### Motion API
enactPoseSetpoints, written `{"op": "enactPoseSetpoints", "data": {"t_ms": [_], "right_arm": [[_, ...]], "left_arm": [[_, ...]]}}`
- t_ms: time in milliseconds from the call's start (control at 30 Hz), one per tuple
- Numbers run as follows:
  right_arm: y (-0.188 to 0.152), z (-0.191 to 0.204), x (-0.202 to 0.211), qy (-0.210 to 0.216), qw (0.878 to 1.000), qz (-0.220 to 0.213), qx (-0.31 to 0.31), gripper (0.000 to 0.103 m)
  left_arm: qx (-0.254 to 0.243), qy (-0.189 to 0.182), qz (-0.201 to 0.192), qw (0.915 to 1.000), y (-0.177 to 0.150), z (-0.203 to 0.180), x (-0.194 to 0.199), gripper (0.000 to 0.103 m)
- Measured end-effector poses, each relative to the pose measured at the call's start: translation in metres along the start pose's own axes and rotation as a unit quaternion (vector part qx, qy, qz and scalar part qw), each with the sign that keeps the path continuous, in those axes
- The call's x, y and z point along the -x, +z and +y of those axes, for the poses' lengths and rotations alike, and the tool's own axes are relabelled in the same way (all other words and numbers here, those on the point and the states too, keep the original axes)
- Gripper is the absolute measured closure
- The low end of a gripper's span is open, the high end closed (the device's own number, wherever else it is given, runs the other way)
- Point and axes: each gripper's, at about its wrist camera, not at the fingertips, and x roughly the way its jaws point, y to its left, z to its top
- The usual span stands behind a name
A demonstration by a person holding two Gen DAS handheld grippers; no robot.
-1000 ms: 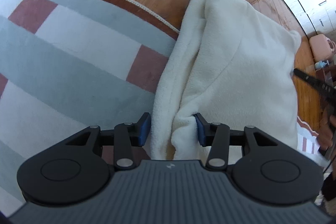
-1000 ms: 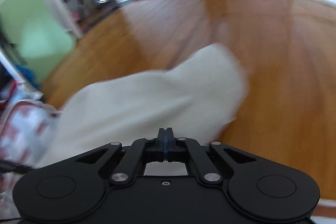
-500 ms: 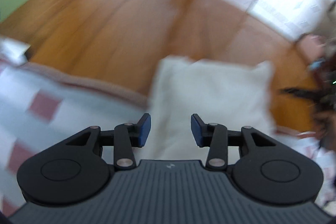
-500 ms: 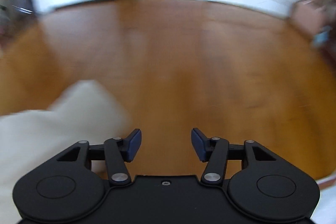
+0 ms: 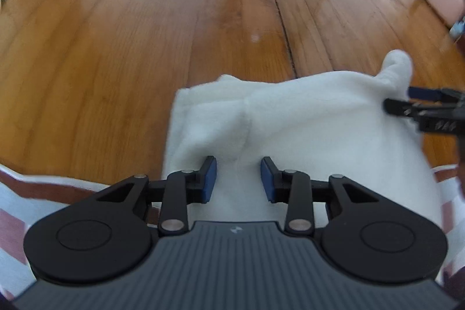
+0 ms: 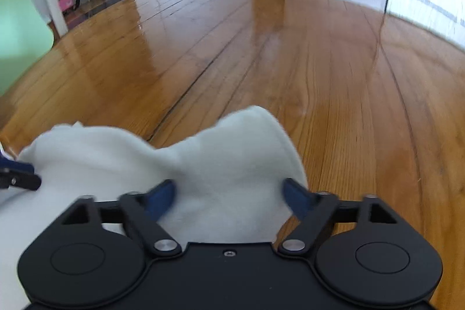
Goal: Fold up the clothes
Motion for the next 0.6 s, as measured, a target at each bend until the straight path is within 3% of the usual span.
{"op": "enactPoseSetpoints", "data": {"t_ms": [33, 67, 133, 200, 267, 400, 467, 600], "right_arm": [[-0.001, -0.003, 0.006, -0.007, 1.0, -0.005, -0.007, 0.016], [-0.003, -0.005, 0.012, -0.018, 1.0, -0.011, -0.014, 0.016], [-0.009, -0.008, 0.028, -0.052, 0.998, -0.02, -0.033, 0.016], [-0.024, -0.01, 0.049, -0.061, 0.996, -0.03, -0.065, 0.014], [-0.043, -0.014, 0.062, -0.03, 0.994, -0.024, -0.098, 0.014], [-0.081, -0.023, 0.087, 0.032, 0.986, -0.013, -0.164, 0.014], [-0.099, -0.027, 0.1, 0.062, 0.978, -0.007, -0.197, 0.014], [-0.131, -0.027, 0.119, 0.121, 0.96, 0.013, -0.251, 0.014]], "left_arm": [[-0.007, 0.048, -0.012, 0.9988, -0.001, -0.002, 0.005, 0.092], [-0.007, 0.09, -0.028, 0.9956, -0.003, -0.002, 0.012, 0.088], [0.05, 0.12, -0.079, 0.9884, -0.014, 0.021, 0.041, 0.083], [0.117, 0.047, -0.057, 0.9904, -0.031, 0.045, 0.059, 0.065], [0.176, -0.02, -0.036, 0.9836, -0.048, 0.066, 0.076, 0.06], [0.193, -0.039, -0.009, 0.9805, -0.095, 0.066, 0.098, 0.05], [0.216, -0.058, -0.002, 0.9747, -0.12, 0.069, 0.105, 0.048], [0.286, -0.117, 0.057, 0.9494, -0.166, 0.081, 0.099, 0.045]]}}
